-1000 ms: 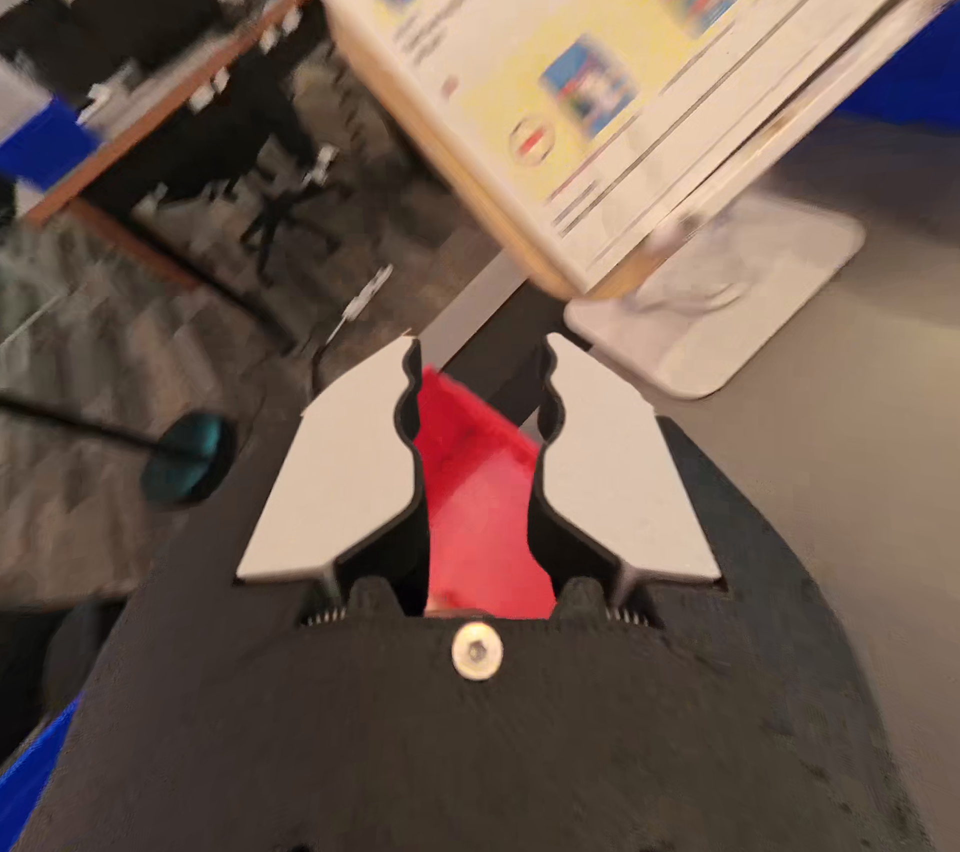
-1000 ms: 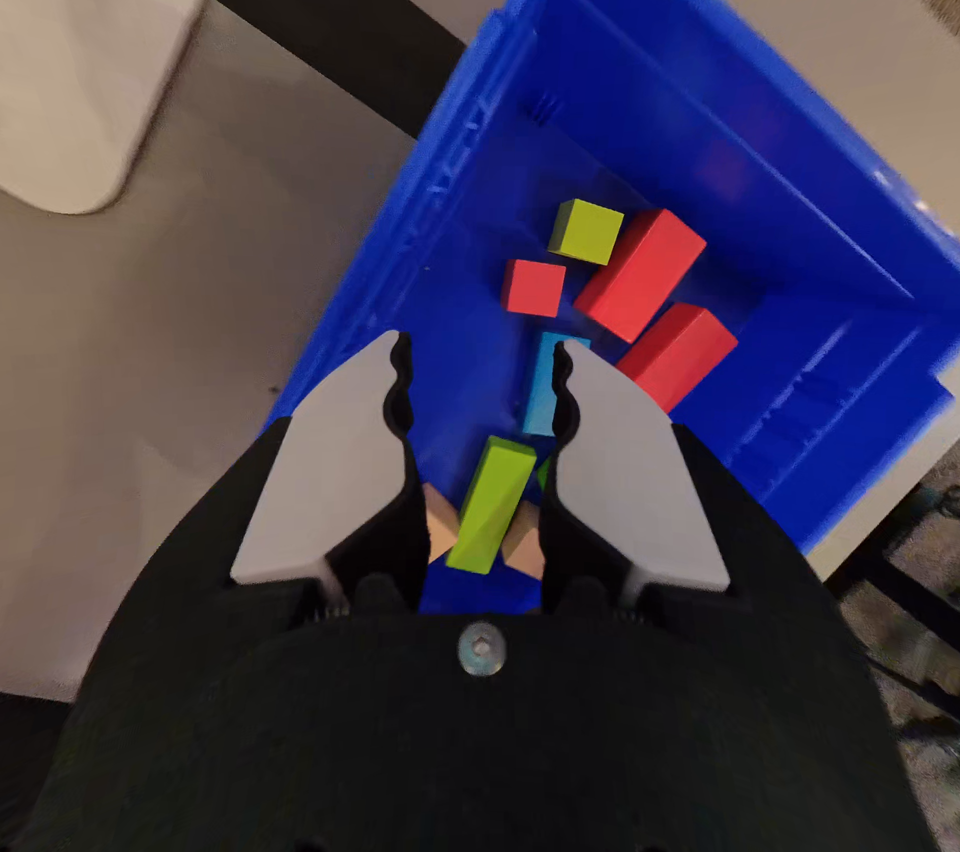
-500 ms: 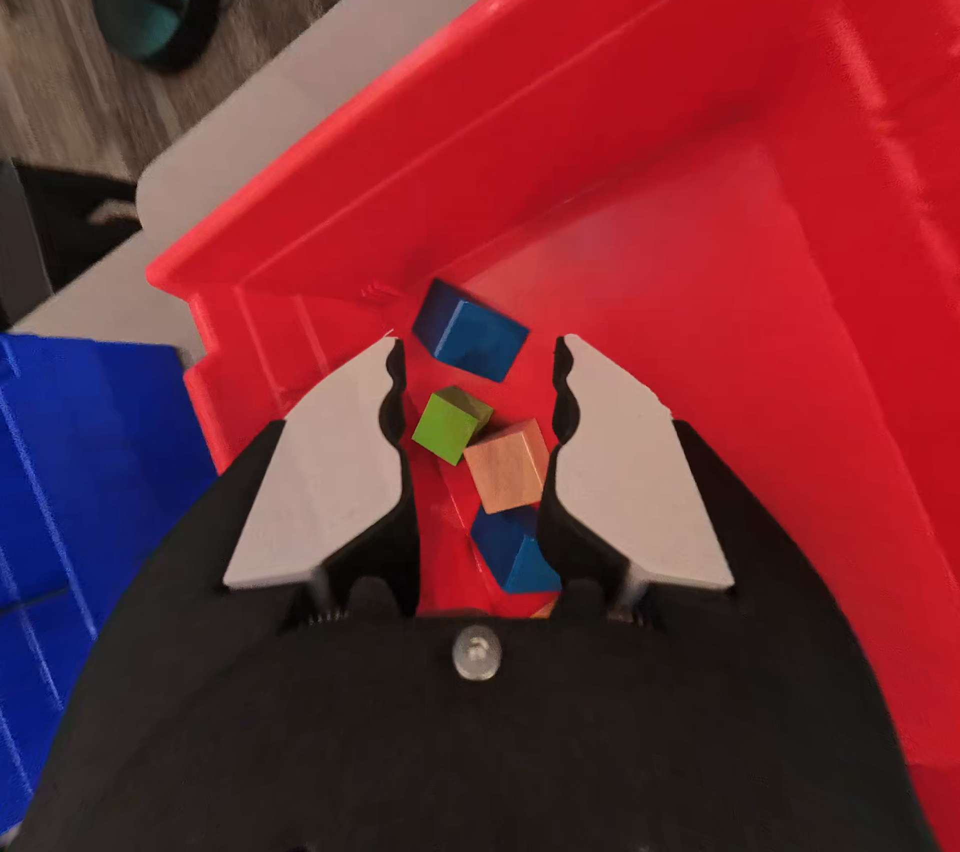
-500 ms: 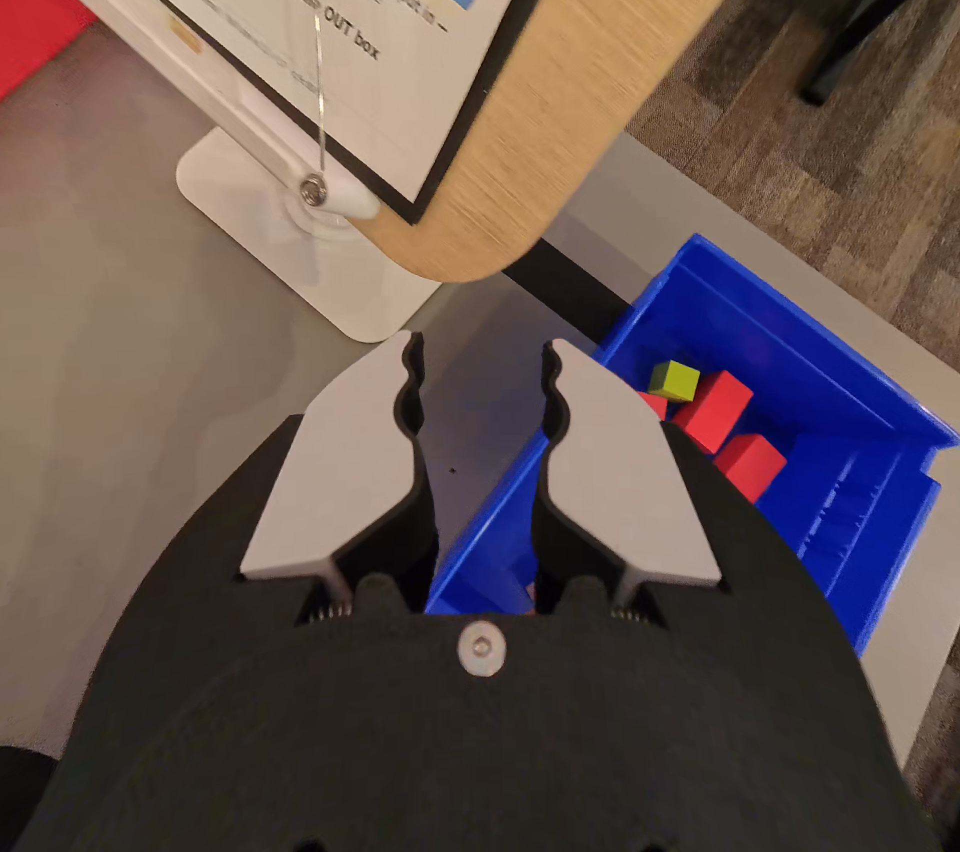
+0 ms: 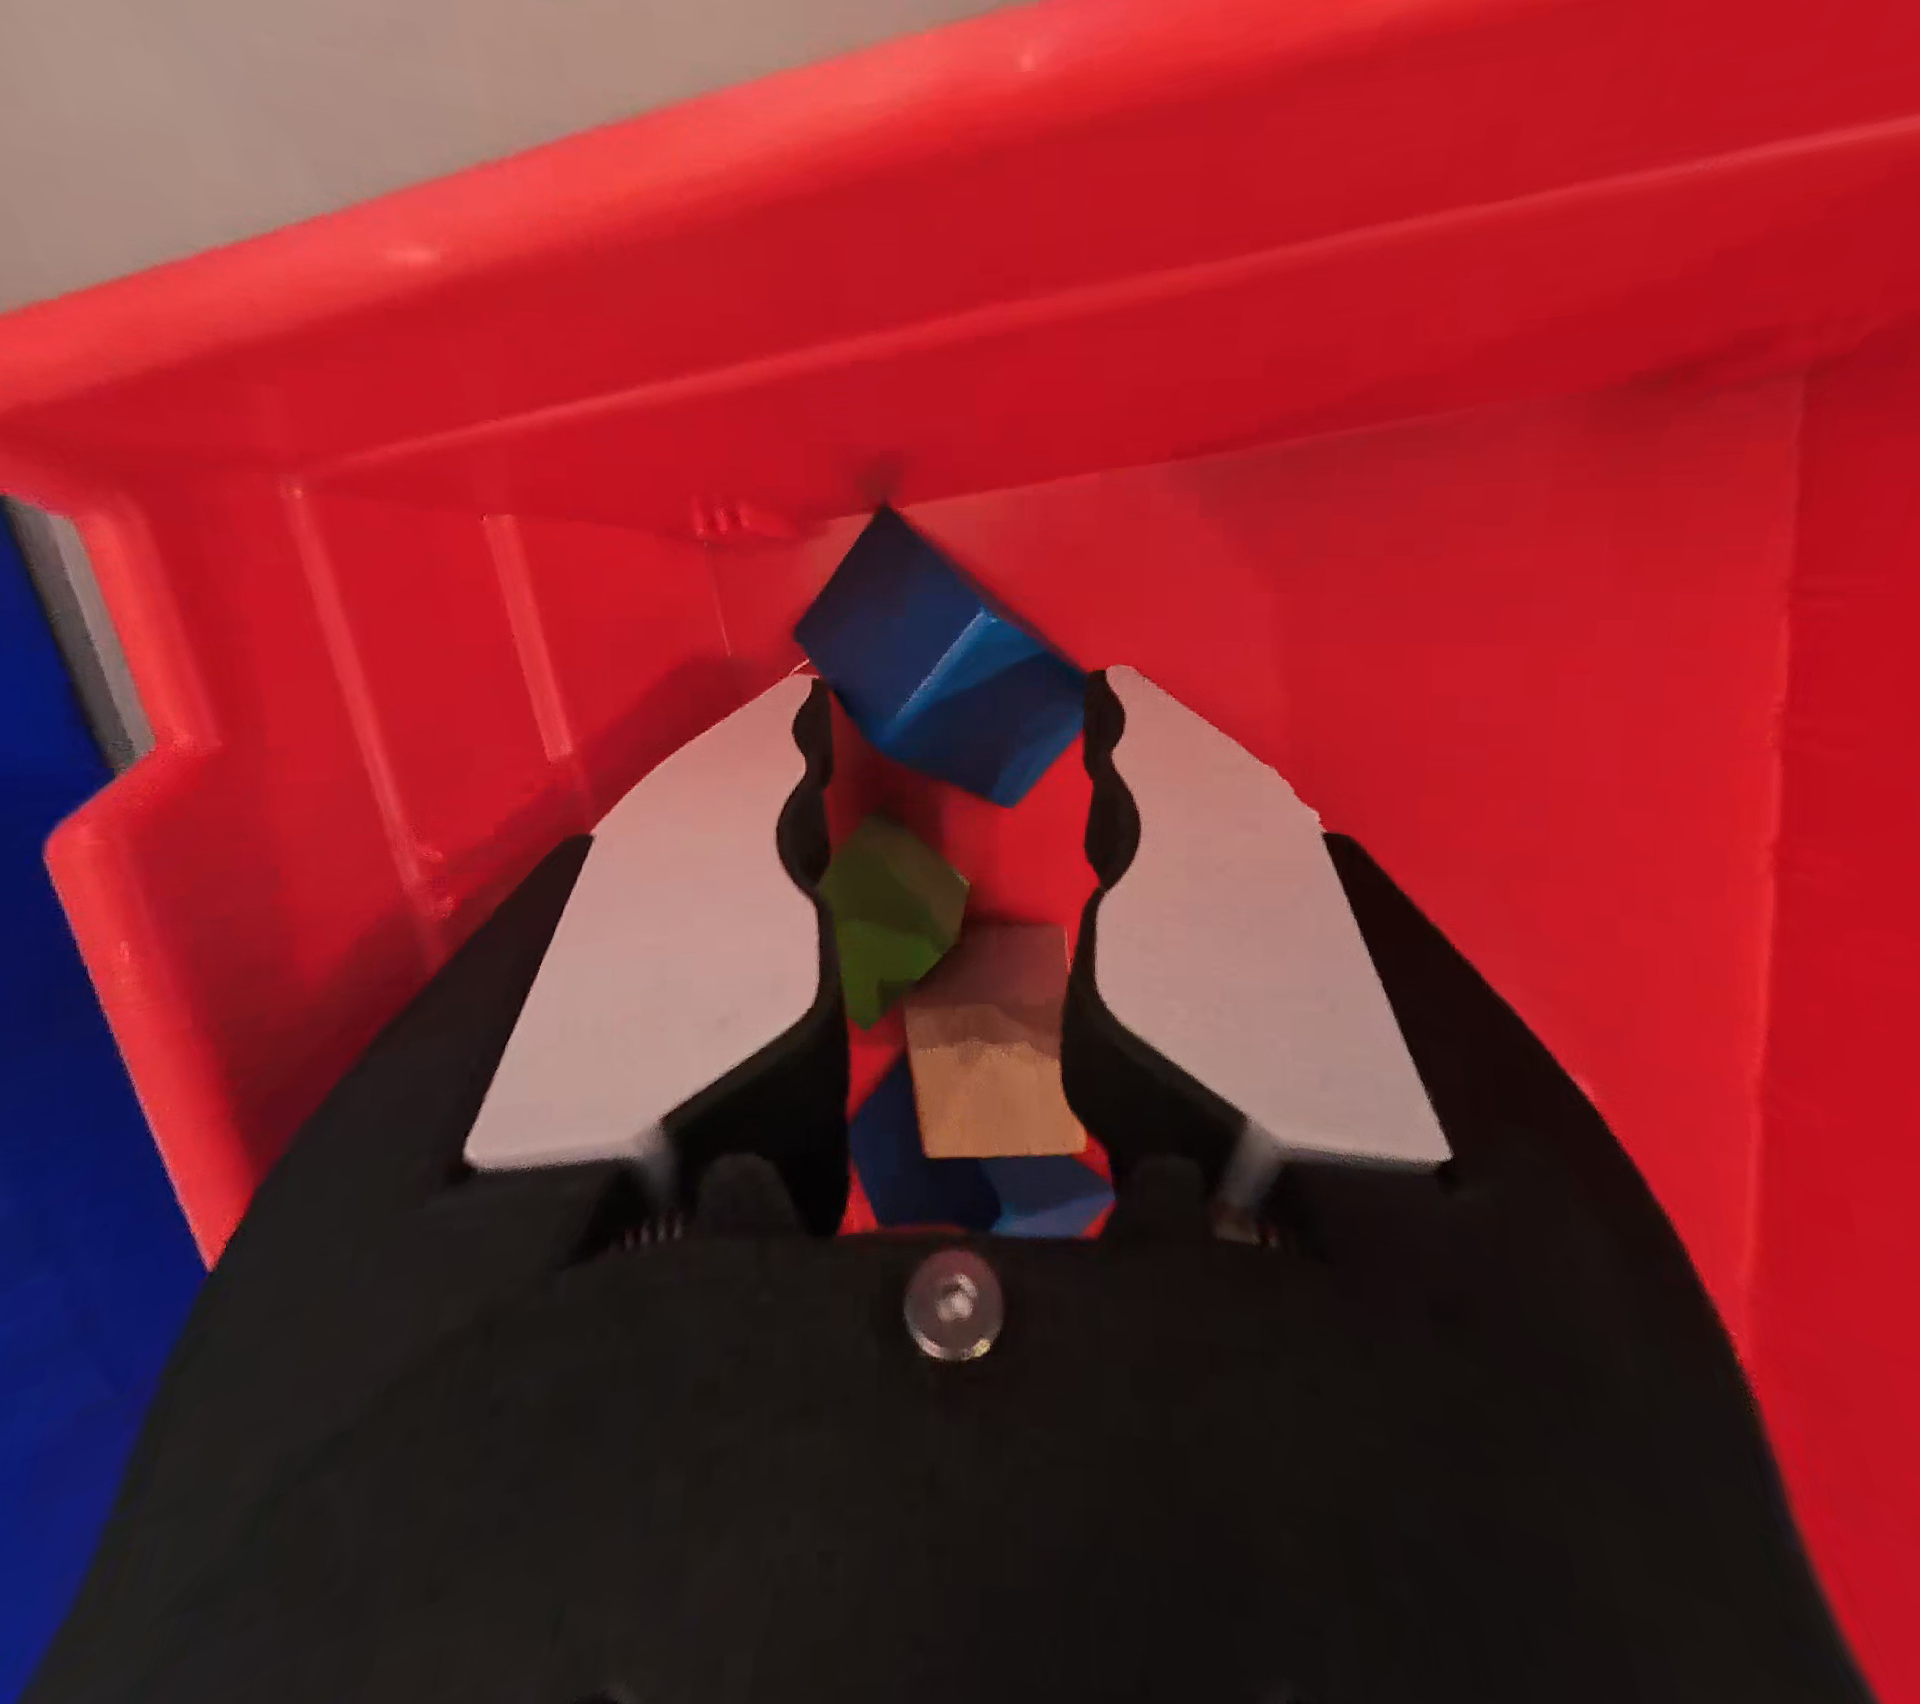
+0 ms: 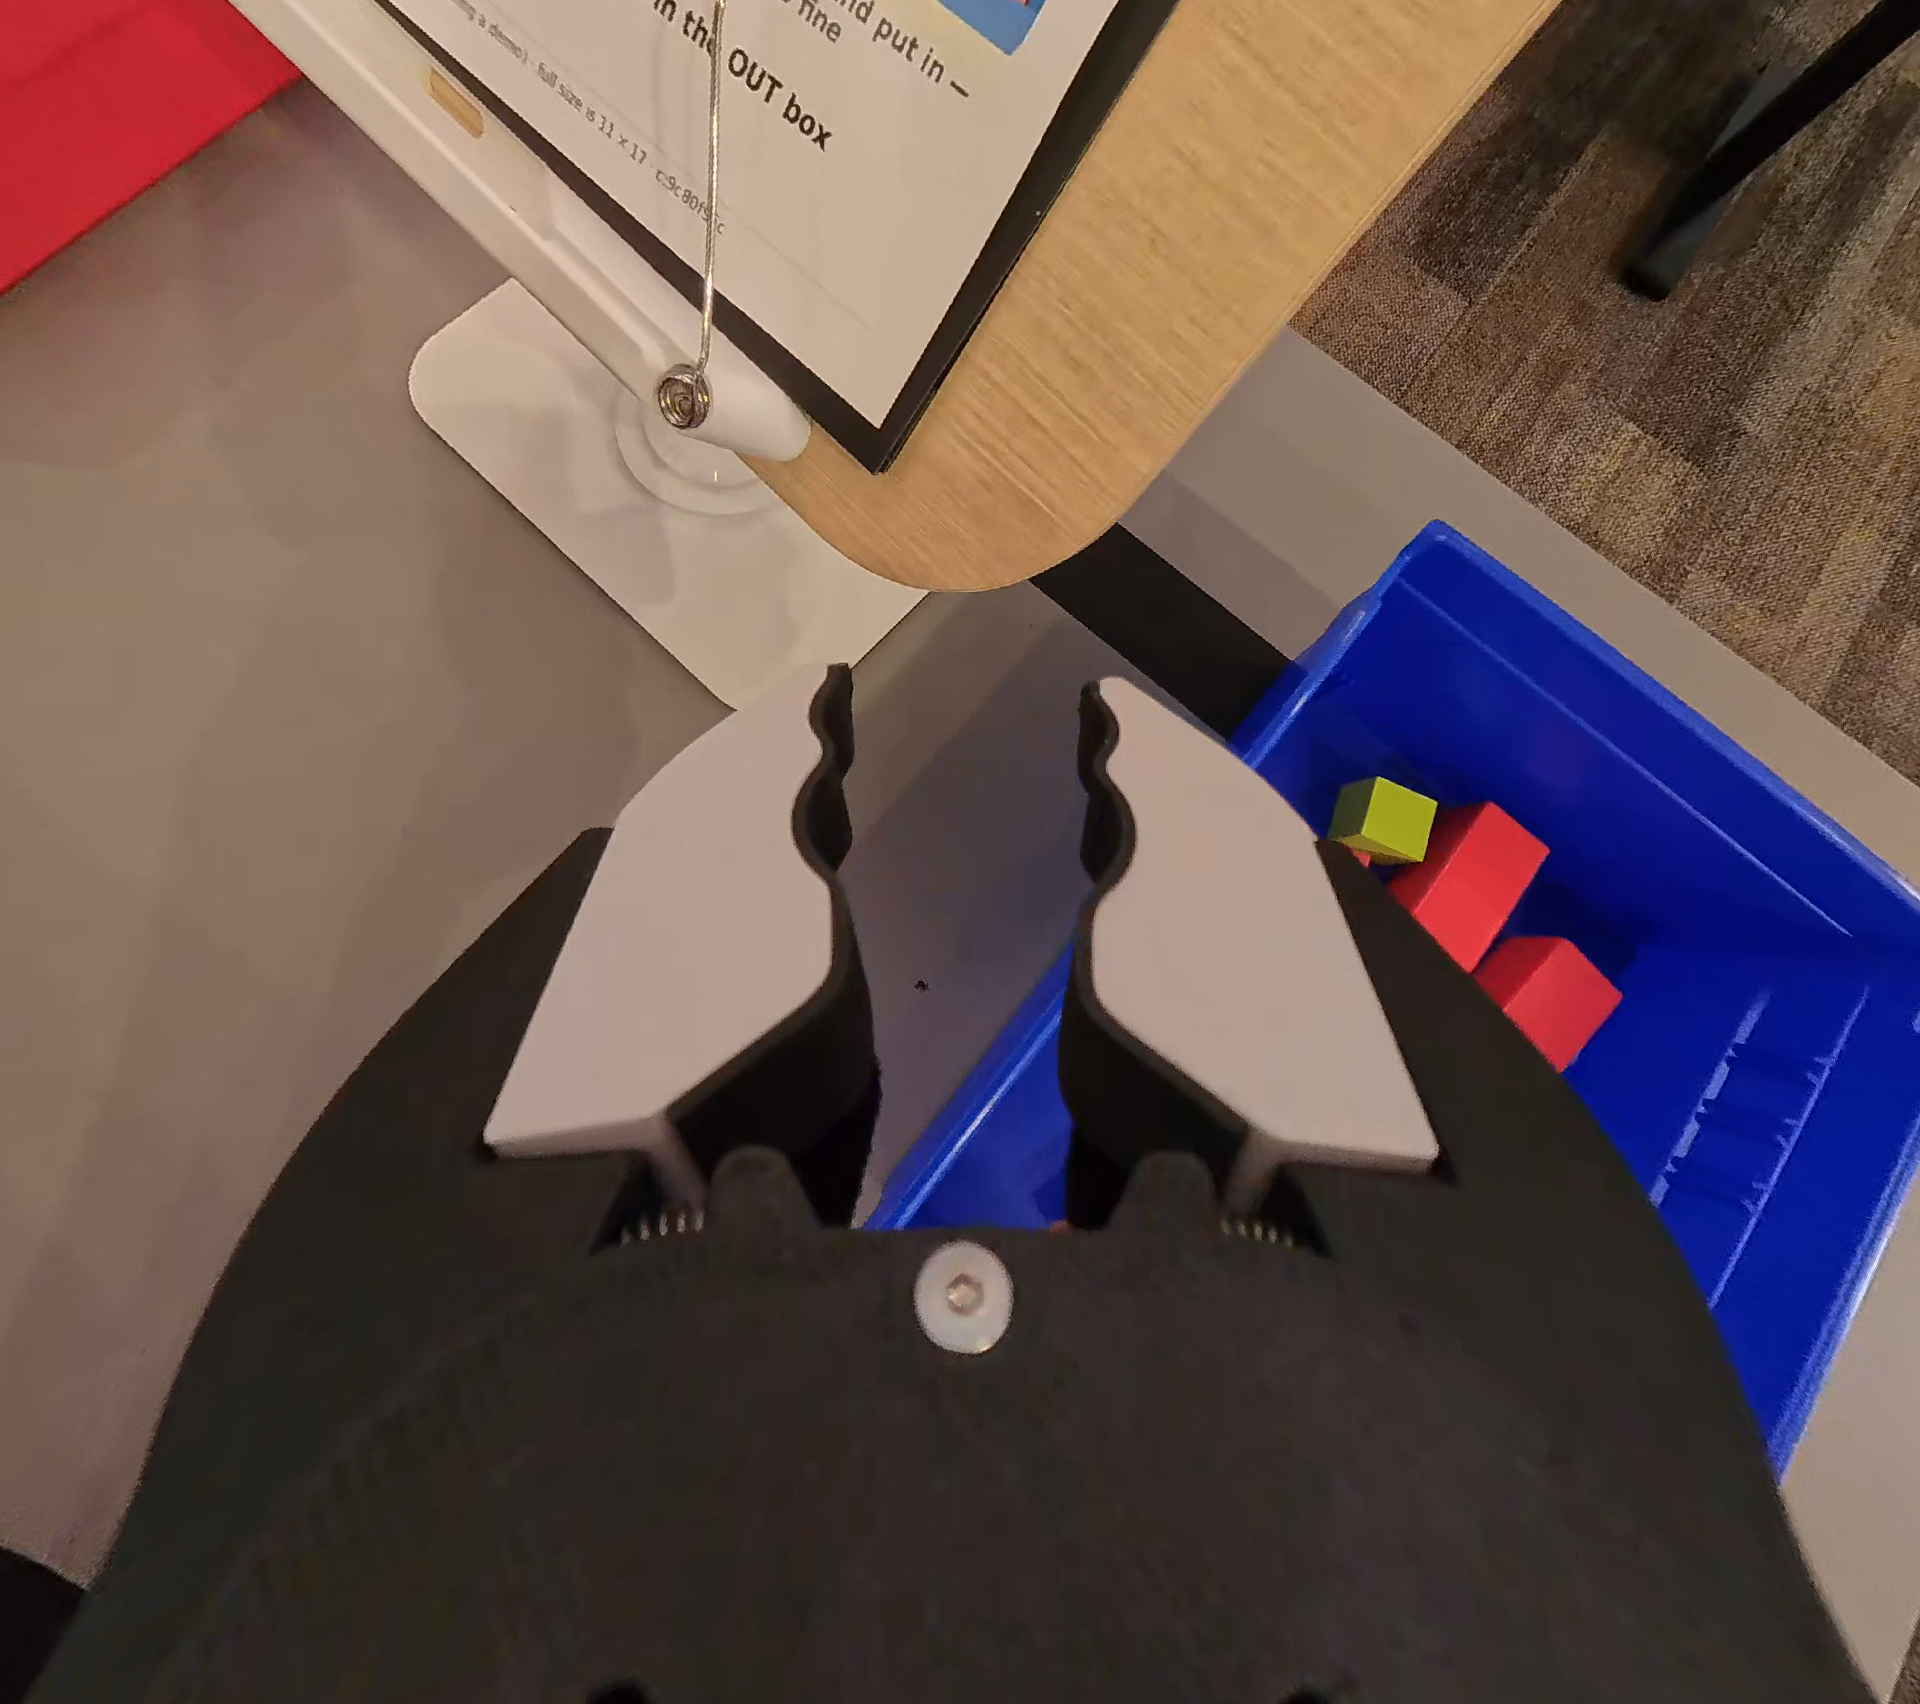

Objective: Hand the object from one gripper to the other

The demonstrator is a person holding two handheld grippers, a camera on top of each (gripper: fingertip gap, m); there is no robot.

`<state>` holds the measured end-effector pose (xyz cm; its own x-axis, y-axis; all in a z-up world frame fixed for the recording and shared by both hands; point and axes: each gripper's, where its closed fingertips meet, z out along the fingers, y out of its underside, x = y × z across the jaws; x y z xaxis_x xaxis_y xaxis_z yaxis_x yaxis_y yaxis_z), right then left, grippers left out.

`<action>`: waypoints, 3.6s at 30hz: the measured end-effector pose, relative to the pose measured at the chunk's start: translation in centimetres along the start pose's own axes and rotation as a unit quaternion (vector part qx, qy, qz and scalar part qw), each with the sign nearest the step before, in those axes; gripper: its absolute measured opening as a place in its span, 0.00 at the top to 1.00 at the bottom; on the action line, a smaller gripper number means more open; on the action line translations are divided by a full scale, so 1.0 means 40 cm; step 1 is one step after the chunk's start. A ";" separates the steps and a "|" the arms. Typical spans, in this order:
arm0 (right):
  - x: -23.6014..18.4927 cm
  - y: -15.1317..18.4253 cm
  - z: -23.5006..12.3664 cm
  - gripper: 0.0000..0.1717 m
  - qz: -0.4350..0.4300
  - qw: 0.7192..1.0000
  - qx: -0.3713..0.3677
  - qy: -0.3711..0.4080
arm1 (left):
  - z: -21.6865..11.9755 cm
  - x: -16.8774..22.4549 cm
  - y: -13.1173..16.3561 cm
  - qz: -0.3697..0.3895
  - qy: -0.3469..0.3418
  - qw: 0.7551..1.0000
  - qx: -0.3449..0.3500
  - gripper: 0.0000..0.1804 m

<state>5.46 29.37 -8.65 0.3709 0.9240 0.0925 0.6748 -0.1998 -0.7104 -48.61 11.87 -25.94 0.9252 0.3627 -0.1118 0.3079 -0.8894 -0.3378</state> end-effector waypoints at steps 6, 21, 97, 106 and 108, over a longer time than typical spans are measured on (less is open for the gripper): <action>0.000 -0.001 -0.010 0.77 -0.002 1.000 0.005 -0.001 | 0.019 0.051 -0.010 0.031 0.060 0.998 -0.006 0.76; 0.013 -0.003 -0.042 0.77 -0.003 1.000 0.020 0.003 | -0.017 0.159 0.049 0.216 0.079 0.973 -0.027 0.79; 0.260 0.439 0.188 0.82 0.090 0.982 -0.165 -0.005 | -0.643 0.769 0.152 0.477 0.249 0.810 0.234 0.82; 0.277 0.465 0.198 0.82 0.113 0.975 -0.191 0.017 | -0.598 0.688 0.145 0.441 0.231 0.839 0.221 0.81; 0.282 0.467 0.197 0.82 0.119 0.973 -0.194 0.024 | -0.584 0.650 0.136 0.428 0.216 0.850 0.218 0.80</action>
<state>17.24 38.64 -26.39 0.5704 0.8214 -0.0032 0.7522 -0.5239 -0.3997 -17.68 9.96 -8.86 0.7934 -0.5851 -0.1678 -0.5428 -0.5552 -0.6302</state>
